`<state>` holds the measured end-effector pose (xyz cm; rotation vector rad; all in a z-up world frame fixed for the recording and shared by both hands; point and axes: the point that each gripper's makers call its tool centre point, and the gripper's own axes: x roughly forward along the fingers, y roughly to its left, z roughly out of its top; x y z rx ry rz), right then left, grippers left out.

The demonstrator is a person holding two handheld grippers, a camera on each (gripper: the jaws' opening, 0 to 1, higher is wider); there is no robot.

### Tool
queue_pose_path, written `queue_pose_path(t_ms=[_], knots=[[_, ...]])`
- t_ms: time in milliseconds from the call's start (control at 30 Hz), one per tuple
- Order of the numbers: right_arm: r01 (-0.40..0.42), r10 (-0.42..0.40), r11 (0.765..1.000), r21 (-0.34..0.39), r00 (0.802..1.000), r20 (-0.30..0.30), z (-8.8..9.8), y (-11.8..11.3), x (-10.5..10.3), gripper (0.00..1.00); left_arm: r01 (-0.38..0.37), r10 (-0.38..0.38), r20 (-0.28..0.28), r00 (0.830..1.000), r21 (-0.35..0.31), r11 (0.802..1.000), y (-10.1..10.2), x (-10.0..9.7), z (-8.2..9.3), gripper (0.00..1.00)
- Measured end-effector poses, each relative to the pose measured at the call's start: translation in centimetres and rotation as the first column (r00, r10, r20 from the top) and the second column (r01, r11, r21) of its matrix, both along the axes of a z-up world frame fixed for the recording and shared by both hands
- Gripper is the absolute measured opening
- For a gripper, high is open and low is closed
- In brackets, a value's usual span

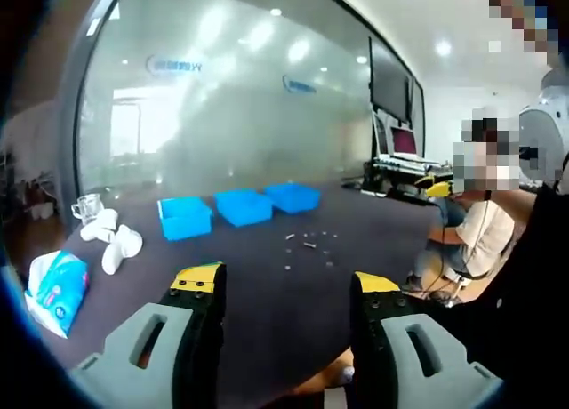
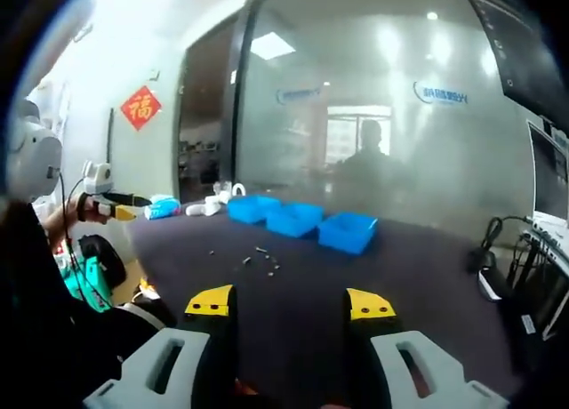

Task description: Sort the screws, nuts, and washers into the corresponding bins

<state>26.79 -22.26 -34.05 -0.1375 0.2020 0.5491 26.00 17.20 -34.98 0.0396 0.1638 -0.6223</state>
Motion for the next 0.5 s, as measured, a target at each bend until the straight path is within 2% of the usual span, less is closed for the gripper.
queue_pose_path(t_ms=[133, 367, 500], knots=[[-0.035, 0.035, 0.999, 0.003, 0.999, -0.023, 0.3, 0.4, 0.6, 0.43, 0.001, -0.001, -0.002, 1.0, -0.003, 1.0, 0.0, 0.0, -0.1, 0.55], [-0.103, 0.1, 0.993, -0.057, 0.993, -0.062, 0.4, 1.0, 2.7, 0.43, -0.007, 0.007, -0.008, 1.0, -0.013, 1.0, 0.2, 0.1, -0.2, 0.55], [-0.176, 0.167, 0.978, -0.111, 0.983, -0.081, 0.7, 2.4, 4.1, 0.43, -0.008, 0.008, -0.012, 1.0, -0.014, 1.0, 0.2, 0.1, -0.4, 0.55]])
